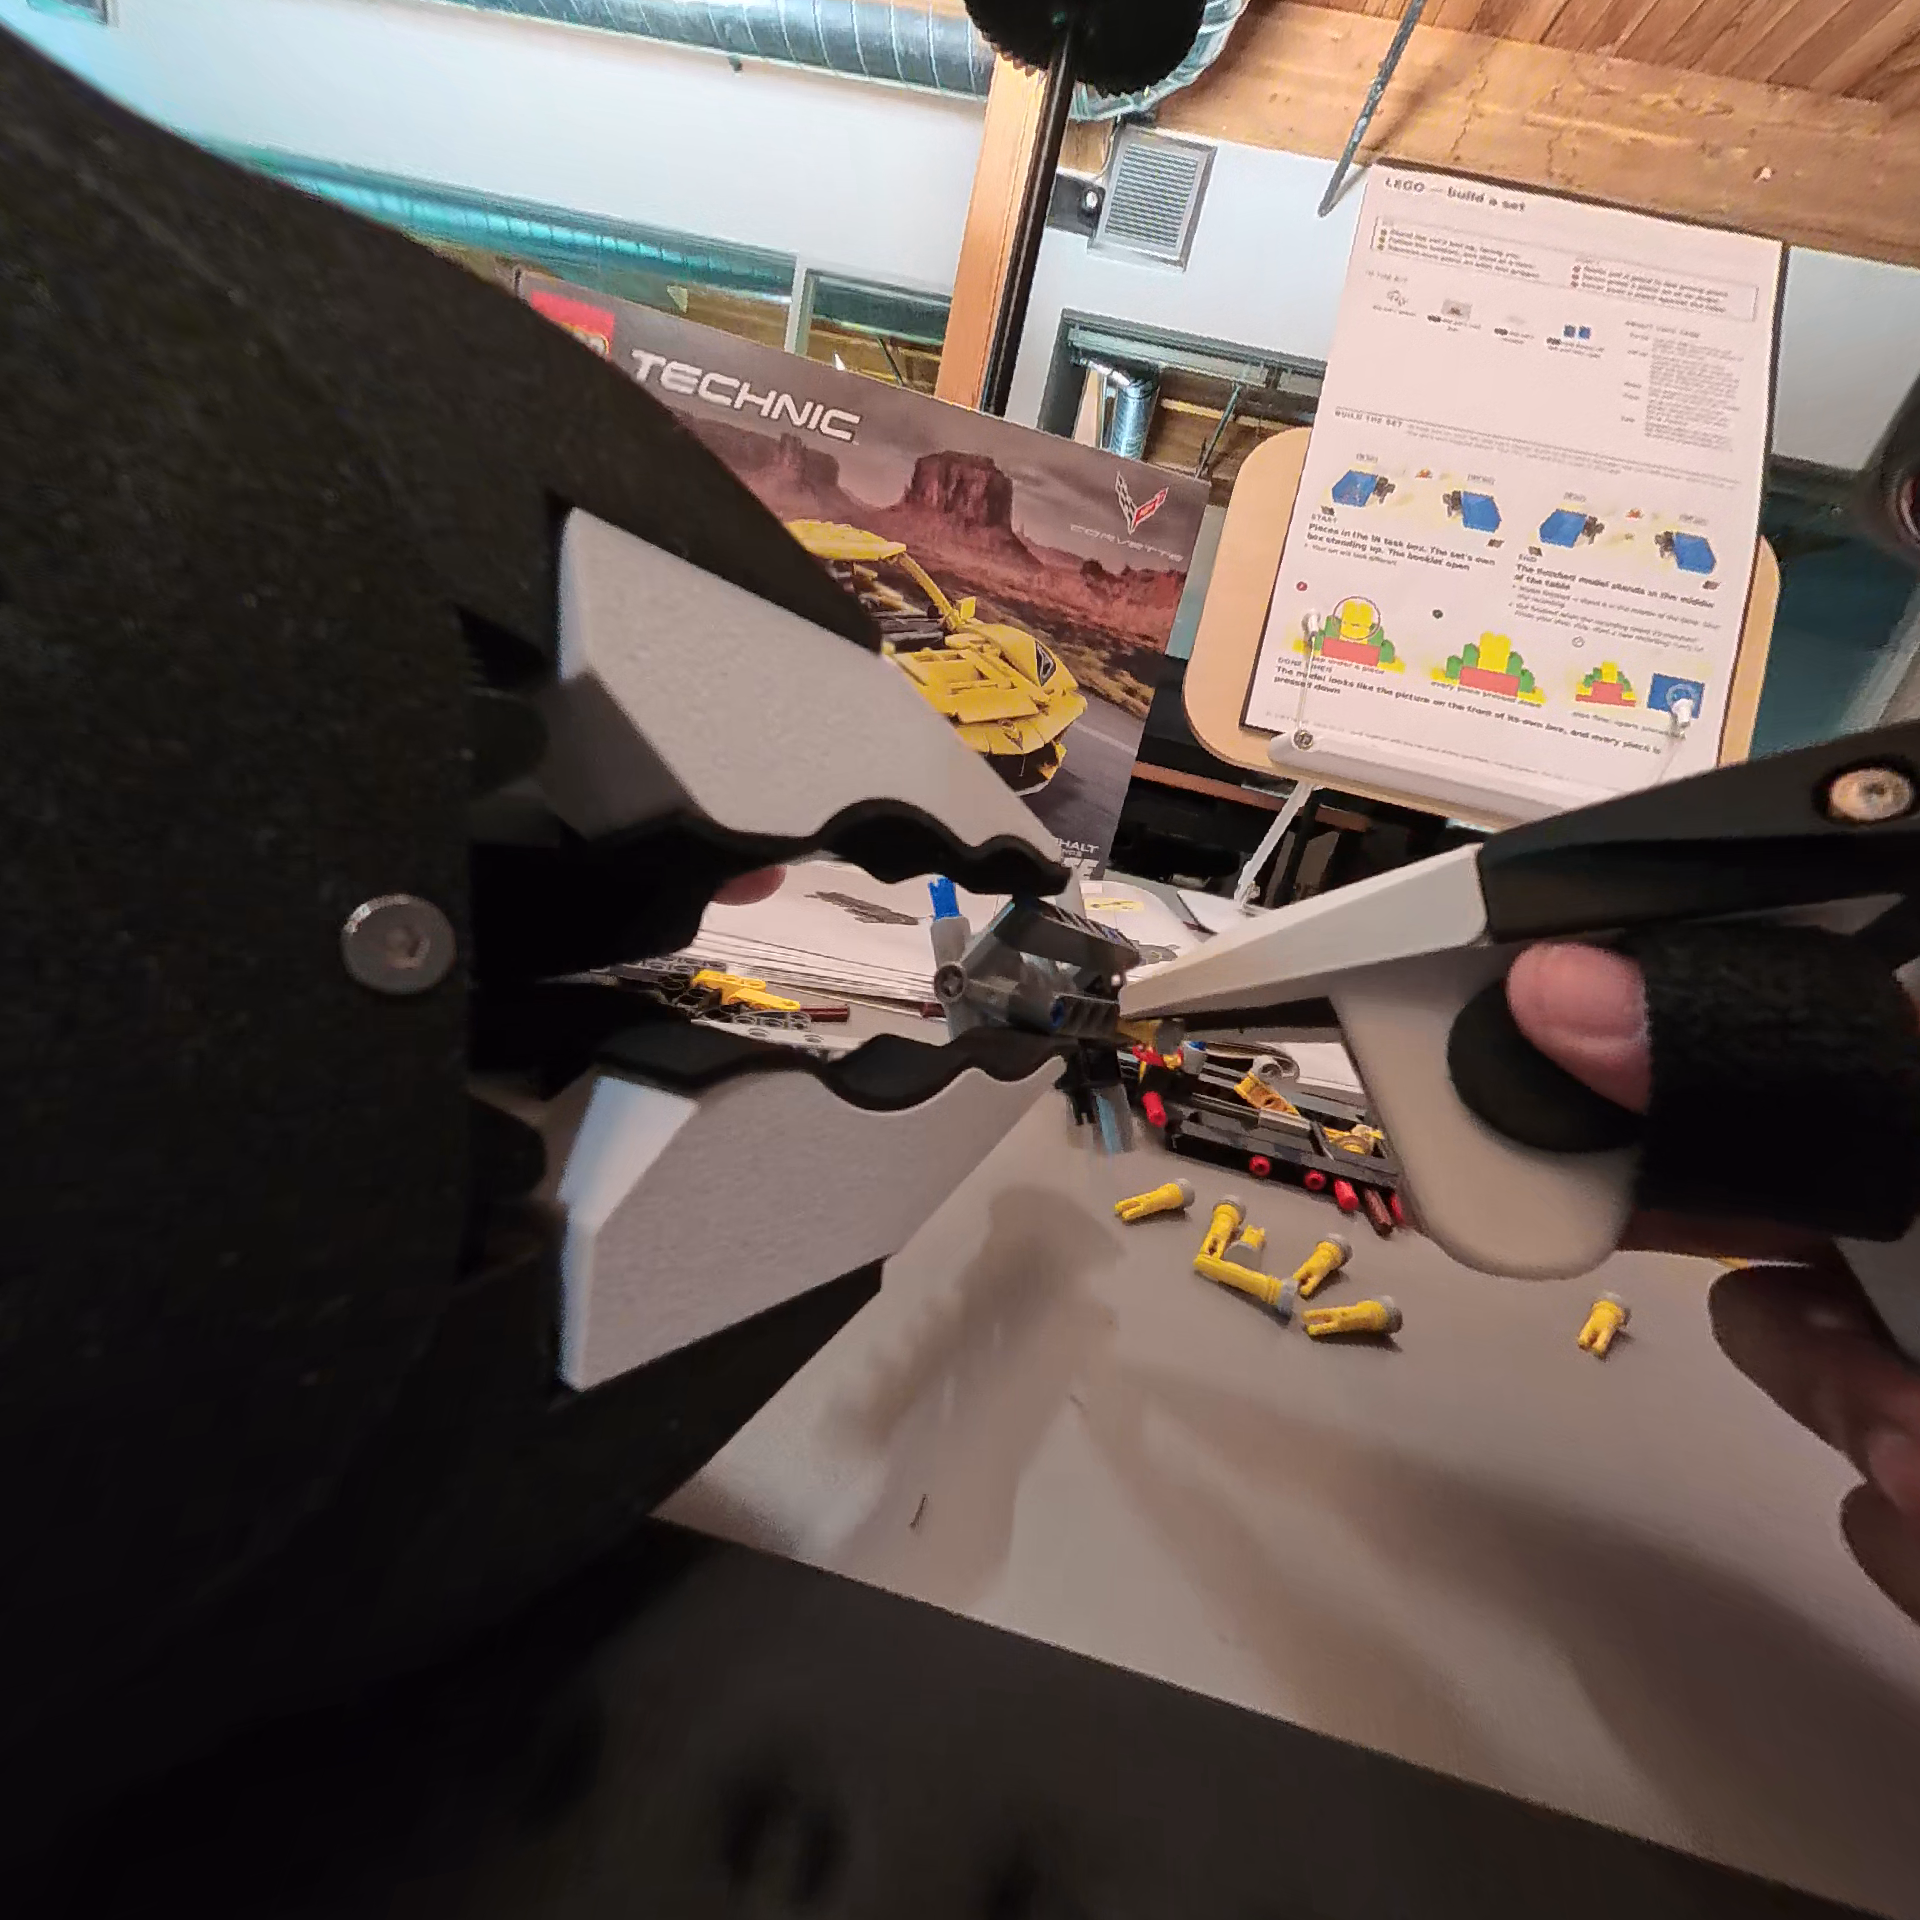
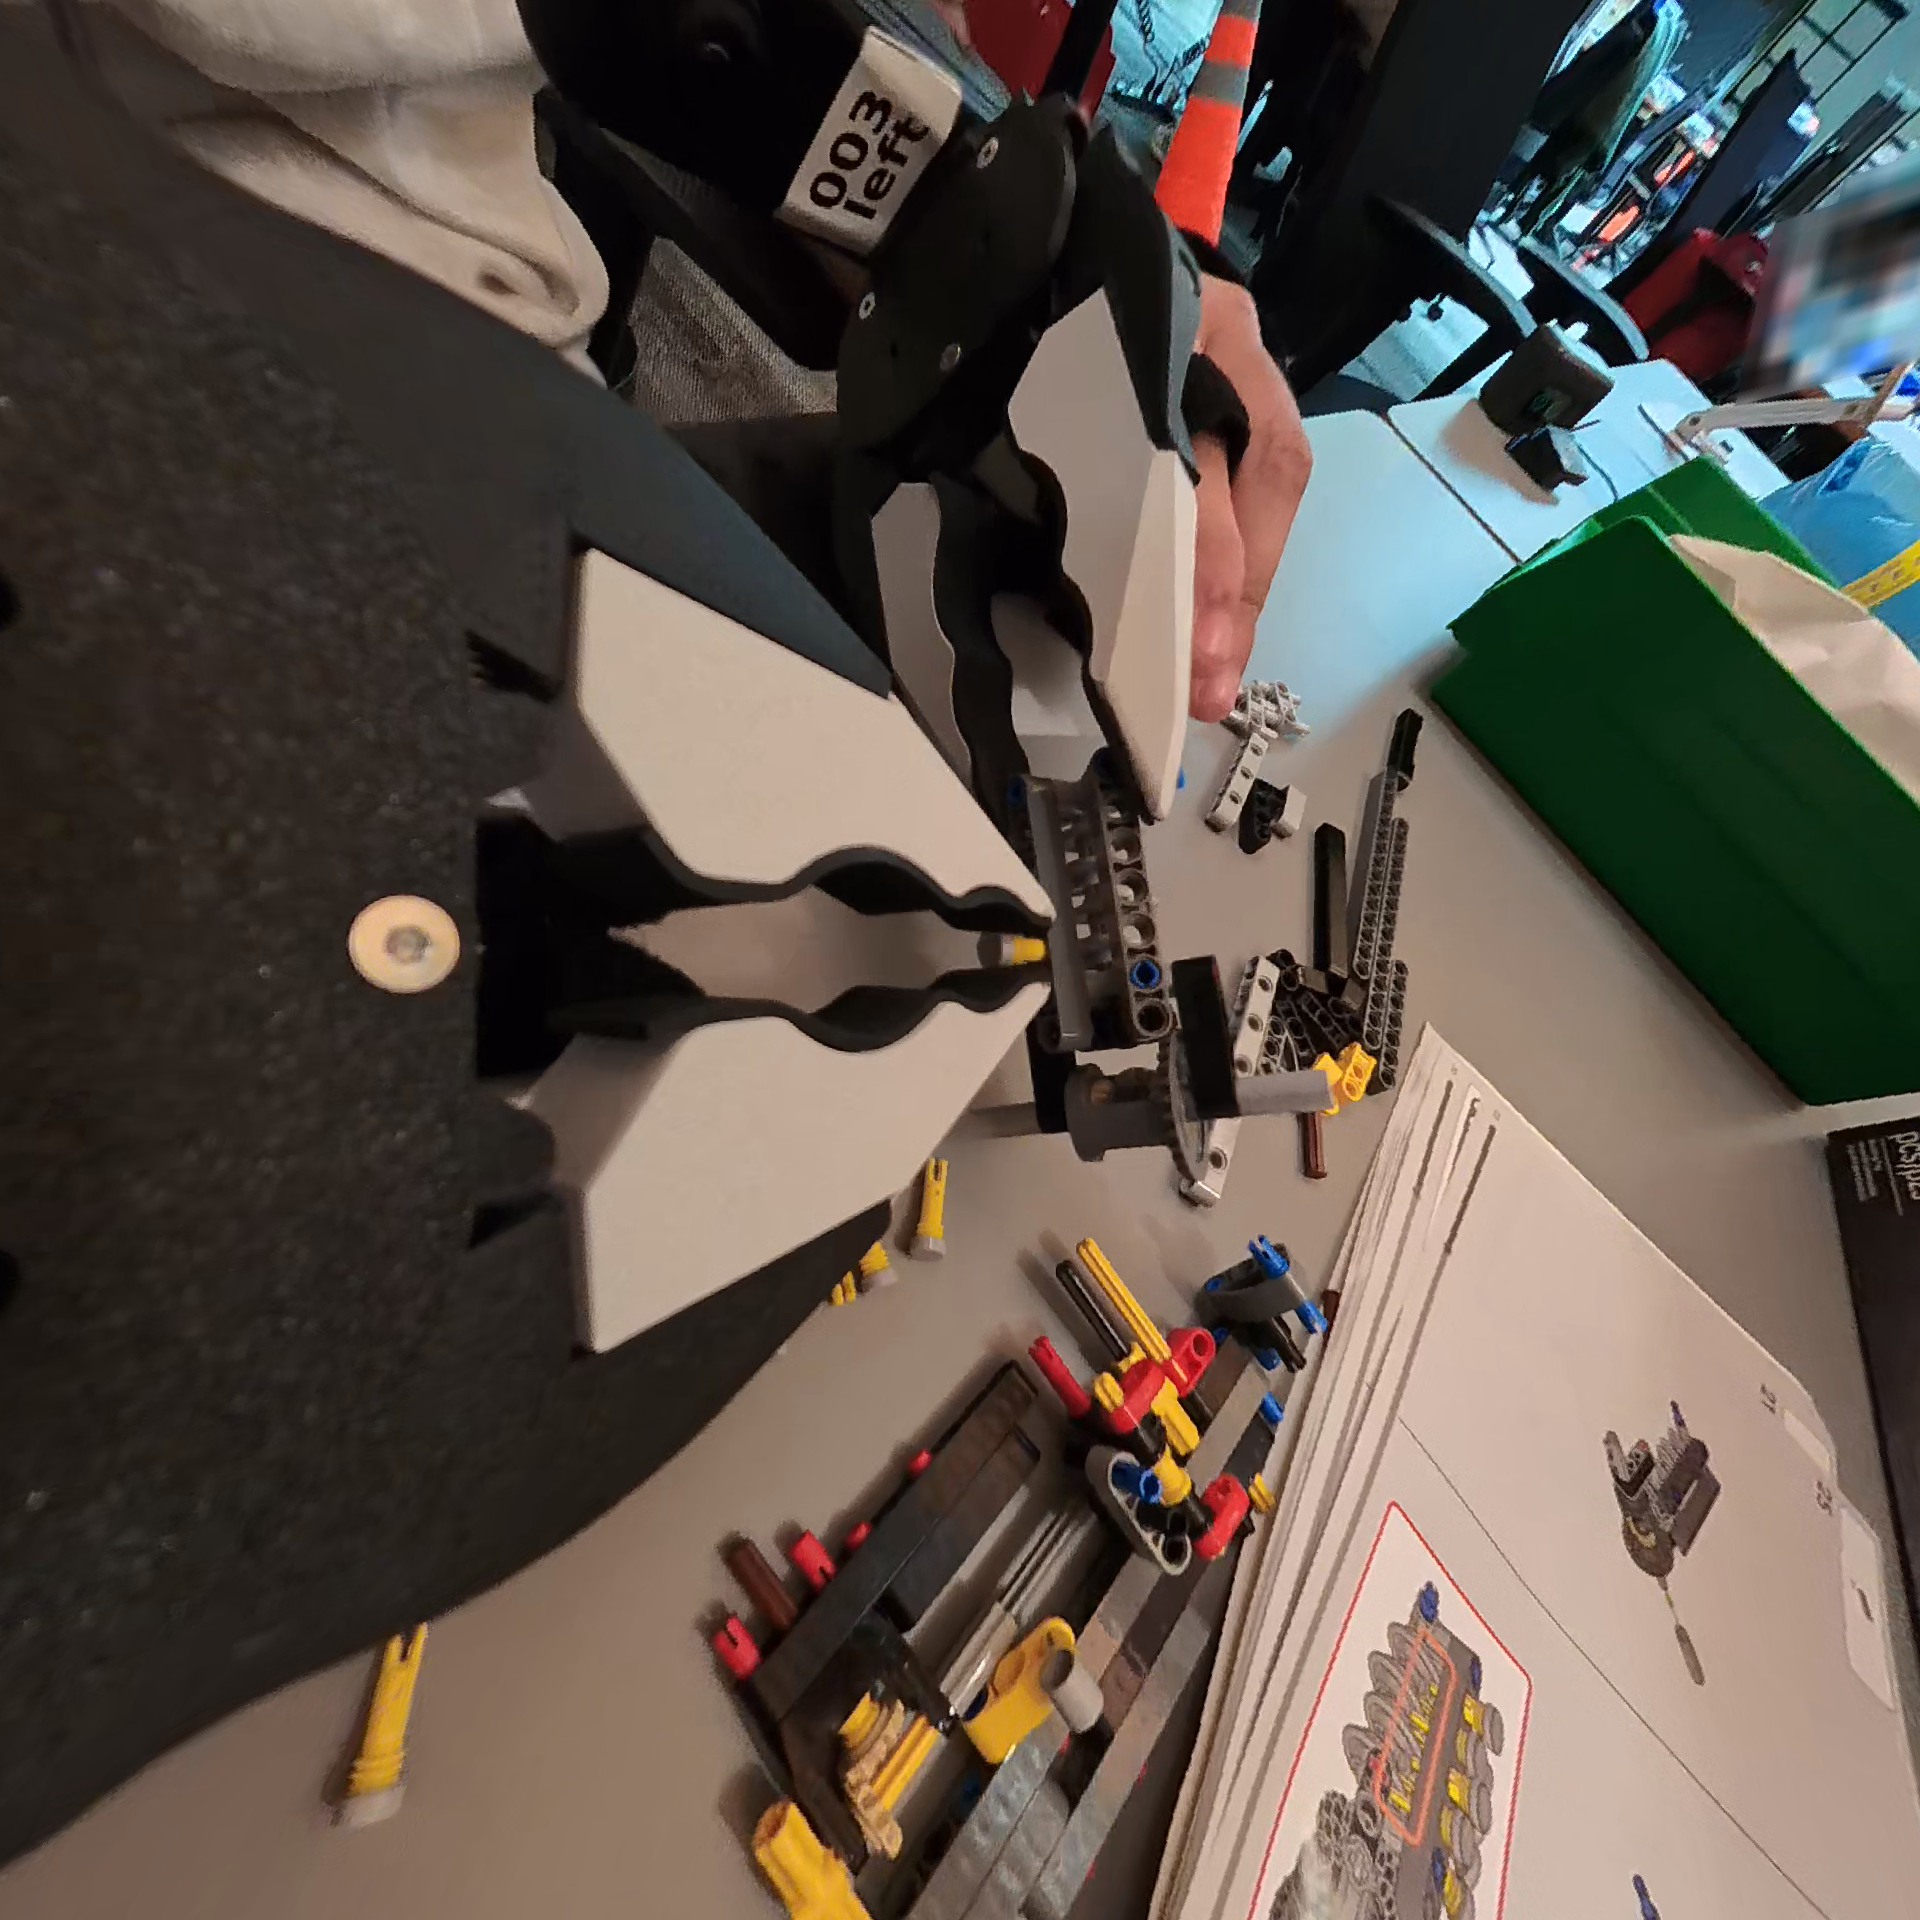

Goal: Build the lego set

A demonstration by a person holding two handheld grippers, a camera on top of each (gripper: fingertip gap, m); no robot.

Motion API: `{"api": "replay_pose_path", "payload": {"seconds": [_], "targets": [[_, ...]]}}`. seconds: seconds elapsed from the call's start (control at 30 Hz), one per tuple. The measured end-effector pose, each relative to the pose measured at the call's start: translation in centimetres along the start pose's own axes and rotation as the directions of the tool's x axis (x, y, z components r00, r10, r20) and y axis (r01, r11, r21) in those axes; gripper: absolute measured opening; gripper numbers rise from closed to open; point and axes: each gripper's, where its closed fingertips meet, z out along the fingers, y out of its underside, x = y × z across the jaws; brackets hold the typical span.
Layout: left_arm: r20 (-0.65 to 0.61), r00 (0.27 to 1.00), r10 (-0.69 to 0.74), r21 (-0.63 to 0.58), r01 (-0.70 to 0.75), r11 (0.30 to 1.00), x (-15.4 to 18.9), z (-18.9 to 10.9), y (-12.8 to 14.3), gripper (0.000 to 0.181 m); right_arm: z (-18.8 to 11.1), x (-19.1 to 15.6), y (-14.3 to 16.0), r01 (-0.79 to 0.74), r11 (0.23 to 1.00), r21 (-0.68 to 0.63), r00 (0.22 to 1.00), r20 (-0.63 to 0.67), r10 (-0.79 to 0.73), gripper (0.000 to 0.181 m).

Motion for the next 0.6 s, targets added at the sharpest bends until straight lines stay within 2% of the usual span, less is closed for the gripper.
{"api": "replay_pose_path", "payload": {"seconds": [0.13,0.23,0.33,0.43,0.5,0.6], "targets": [[0.005,1.0,-0.011,0.009,0.011,1.0,-0.2,0.0,-0.1,0.024,-0.3,-0.3,-0.3,0.062,0.998,0.019,0.998,-0.005,-0.061,0.007],[0.004,0.998,-0.07,0.05,0.069,0.996,-0.7,-0.2,-0.5,0.024,-1.7,-1.6,-1.7,0.13,0.986,0.105,0.987,0.077,-0.138,0.022],[-0.008,0.985,-0.17,0.161,0.169,0.972,-1.8,-1.2,-2.0,0.024,-4.4,-2.1,-3.1,0.219,0.954,0.205,0.953,0.163,-0.254,0.031],[-0.048,0.965,-0.256,0.317,0.258,0.913,-2.8,-2.7,-4.0,0.024,-6.6,-2.8,-3.6,0.235,0.935,0.265,0.883,0.345,-0.319,0.07],[-0.076,0.962,-0.263,0.394,0.272,0.878,-2.9,-3.5,-5.1,0.024,-7.4,-3.2,-3.5,0.353,0.897,0.268,0.818,0.376,-0.434,0.092],[-0.107,0.97,-0.22,0.419,0.245,0.875,-2.1,-3.8,-5.6,0.024,-7.9,-4.8,-2.4,0.591,0.799,0.114,0.688,0.446,-0.572,0.093]]}}
